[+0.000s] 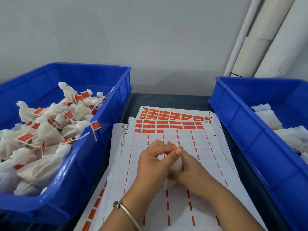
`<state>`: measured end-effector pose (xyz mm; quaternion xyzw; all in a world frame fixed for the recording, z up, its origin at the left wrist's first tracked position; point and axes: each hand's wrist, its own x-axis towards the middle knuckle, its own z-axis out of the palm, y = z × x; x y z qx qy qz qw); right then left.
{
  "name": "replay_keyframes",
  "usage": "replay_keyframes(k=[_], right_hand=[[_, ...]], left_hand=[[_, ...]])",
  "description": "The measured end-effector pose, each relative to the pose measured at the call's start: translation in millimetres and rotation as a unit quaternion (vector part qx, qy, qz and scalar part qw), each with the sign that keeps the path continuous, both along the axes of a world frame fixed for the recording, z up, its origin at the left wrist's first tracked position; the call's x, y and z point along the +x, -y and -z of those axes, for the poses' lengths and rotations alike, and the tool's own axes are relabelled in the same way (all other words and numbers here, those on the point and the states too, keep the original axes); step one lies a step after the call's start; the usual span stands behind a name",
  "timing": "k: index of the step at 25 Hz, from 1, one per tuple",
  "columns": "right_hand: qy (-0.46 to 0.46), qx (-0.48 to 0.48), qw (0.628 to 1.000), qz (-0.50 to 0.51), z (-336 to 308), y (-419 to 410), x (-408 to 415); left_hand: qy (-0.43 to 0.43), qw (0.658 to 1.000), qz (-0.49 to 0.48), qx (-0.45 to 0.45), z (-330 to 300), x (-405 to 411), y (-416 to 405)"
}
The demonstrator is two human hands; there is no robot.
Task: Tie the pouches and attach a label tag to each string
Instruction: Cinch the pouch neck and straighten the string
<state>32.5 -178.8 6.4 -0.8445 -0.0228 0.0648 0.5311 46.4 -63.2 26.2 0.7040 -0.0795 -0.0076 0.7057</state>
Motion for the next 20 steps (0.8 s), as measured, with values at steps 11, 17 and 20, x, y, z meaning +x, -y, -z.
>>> replay_keyframes(k=[11, 17, 20], right_hand=[[-0.065, 0.090, 0.993, 0.028, -8.2, 19.3, -5.3], [-0.060, 0.341, 0.934, 0.089, -7.9, 33.0, 1.1], [-0.063, 0.427, 0.898, 0.088, -7.9, 36.2, 2.6]], left_hand=[[-0.173, 0.958, -0.130, -0.190, 1.8, 22.5, -13.0], [-0.184, 0.959, -0.141, -0.162, 7.3, 24.9, -12.1], [-0.195, 0.963, -0.131, -0.133, 12.1, 25.8, -10.8]])
